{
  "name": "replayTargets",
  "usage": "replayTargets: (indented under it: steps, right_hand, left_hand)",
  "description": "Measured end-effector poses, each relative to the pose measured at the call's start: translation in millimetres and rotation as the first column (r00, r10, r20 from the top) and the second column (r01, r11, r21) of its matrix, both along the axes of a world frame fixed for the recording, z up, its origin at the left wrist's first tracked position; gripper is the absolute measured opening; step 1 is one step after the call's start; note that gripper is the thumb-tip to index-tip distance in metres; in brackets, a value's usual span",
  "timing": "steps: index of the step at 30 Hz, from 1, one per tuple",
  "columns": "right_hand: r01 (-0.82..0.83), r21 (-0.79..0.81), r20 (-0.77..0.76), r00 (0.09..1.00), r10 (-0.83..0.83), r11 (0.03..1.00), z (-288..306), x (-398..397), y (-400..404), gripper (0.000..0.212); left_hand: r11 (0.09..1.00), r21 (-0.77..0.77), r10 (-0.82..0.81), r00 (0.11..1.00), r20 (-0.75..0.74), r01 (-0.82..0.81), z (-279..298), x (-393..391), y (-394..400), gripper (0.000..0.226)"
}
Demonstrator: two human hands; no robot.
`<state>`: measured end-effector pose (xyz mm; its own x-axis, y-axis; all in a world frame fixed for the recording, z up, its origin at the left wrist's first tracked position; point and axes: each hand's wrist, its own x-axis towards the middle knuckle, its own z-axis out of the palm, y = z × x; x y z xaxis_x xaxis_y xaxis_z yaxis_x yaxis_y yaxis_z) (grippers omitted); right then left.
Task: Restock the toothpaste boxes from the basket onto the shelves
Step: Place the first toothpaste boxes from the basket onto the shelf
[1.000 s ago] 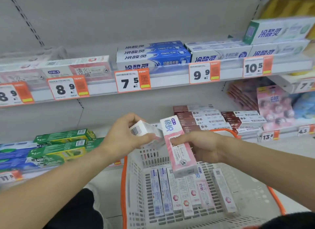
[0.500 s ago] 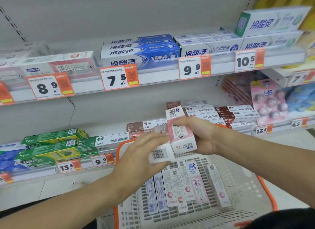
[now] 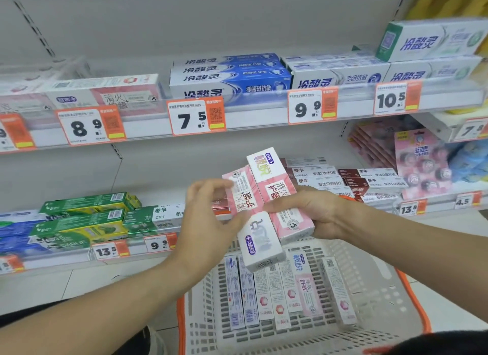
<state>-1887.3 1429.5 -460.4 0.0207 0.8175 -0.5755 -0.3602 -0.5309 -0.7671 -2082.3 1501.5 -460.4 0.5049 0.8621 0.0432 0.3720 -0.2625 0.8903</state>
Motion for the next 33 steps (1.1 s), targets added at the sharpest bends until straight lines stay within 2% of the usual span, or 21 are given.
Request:
replayTargets:
  steps: [1,3,4,6,8,12,17,19,22,24,26,29,31,33]
  right_hand:
    - [-0.022,0.03,0.015,1.0,0.021,0.999,1.0,-1.9,0.3,0.045]
    - [-0.068,0.058,0.055,0.996,0.065,0.996,3.5,-6.2,0.5,0.047]
    - [-0.094,0.062,0.06,0.994,0.09,0.994,4.3,-8.2,0.5,0.049]
    - [-0.136,0.069,0.049,0.99,0.133,0.988,6.4,-12.1,-0.6,0.051]
    - [-0.121,0.077,0.034,0.992,0.119,0.99,8.0,-14.6,-0.6,0.049]
    - [-0.094,0.131,0.017,0.996,0.093,0.987,7.5,-14.1,0.7,0.051]
    - [-0.027,0.183,0.01,1.0,0.026,0.983,10.9,-13.7,0.0,0.049]
    - [-0.021,0.17,0.04,0.999,0.014,0.985,12.8,-14.1,0.8,0.048]
    - [0.012,0.127,-0.002,1.0,-0.011,0.992,17.6,-16.1,2.5,0.046]
    - [0.03,0.1,-0.065,0.998,-0.023,0.995,21.1,-18.5,2.3,0.053]
    - [0.014,0.108,-0.074,0.997,-0.006,0.994,24.3,-23.2,2.8,0.06]
    - [-0.059,0.192,-0.024,0.998,0.065,0.98,30.9,-31.8,7.5,0.061]
    - [-0.115,0.246,0.001,0.993,0.118,0.962,41.1,-39.5,13.5,0.062]
    - [-0.127,0.275,0.066,0.991,0.113,0.953,54.4,-50.4,22.2,0.062]
  left_hand:
    - [0.996,-0.073,0.037,0.998,-0.044,-0.04,1.5,0.7,4.4,0.072]
    - [0.938,-0.34,0.043,0.997,-0.064,-0.062,5.1,0.7,13.8,0.108]
    - [0.879,-0.476,0.029,0.999,-0.022,-0.036,6.3,-0.4,18.1,0.112]
    - [0.771,-0.636,0.014,0.998,0.054,0.023,7.8,-4.0,24.4,0.089]
    - [0.731,-0.681,0.018,0.997,0.075,0.038,6.4,-6.9,26.7,0.066]
    - [0.713,-0.696,0.047,0.985,0.167,0.084,2.5,-7.3,31.8,0.055]
    - [0.669,-0.7,-0.155,0.968,0.198,0.251,0.9,-13.3,21.4,0.047]
    - [0.663,-0.701,-0.179,0.965,0.194,0.263,0.3,-13.6,17.6,0.047]
    - [0.738,-0.632,-0.144,0.97,0.194,0.236,11.0,-13.5,25.7,0.041]
    - [0.769,-0.599,-0.122,0.971,0.205,0.223,24.3,-16.0,36.7,0.036]
    - [0.761,-0.607,-0.105,0.967,0.232,0.228,37.9,-21.7,48.8,0.037]
    - [0.748,-0.586,-0.165,0.942,0.294,0.314,61.7,-36.9,64.2,0.039]
    - [0.811,-0.495,-0.18,0.937,0.298,0.313,75.2,-51.4,74.4,0.042]
    - [0.936,-0.3,-0.121,0.968,0.221,0.186,88.6,-66.9,85.3,0.059]
